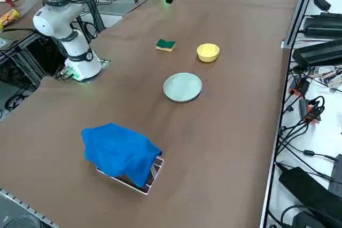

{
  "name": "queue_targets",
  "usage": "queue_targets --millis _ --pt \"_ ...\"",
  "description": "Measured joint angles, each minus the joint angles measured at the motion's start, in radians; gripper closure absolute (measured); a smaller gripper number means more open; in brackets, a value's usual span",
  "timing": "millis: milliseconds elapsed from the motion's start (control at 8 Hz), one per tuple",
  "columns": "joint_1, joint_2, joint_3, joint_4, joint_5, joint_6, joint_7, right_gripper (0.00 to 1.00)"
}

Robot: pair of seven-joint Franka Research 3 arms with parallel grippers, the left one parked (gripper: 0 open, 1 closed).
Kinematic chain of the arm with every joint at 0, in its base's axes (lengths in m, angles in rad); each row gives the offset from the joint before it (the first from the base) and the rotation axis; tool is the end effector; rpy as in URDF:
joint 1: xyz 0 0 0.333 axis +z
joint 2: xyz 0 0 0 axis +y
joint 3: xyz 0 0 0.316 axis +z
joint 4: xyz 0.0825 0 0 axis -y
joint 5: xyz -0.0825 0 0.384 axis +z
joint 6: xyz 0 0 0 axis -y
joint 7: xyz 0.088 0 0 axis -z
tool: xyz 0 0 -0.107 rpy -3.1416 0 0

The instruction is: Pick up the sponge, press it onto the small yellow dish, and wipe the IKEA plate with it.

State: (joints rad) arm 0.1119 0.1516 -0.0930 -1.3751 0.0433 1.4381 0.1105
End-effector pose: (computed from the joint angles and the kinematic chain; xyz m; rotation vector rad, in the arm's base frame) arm 0.5870 0.0208 0.6183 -3.1122 0.1360 0.1398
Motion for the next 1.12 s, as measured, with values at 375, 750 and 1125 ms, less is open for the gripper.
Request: queue_targets --millis 375,750,1125 --pt "0.031 0.029 0.006 -0.027 0.007 -0.113 -0.022 0.00" --pt "0.123 -0.008 0.011 -0.194 0.046 0.019 0.005 0.00" --pt "0.253 -0.166 0.015 -0.536 0.051 0.321 0.172 0.00"
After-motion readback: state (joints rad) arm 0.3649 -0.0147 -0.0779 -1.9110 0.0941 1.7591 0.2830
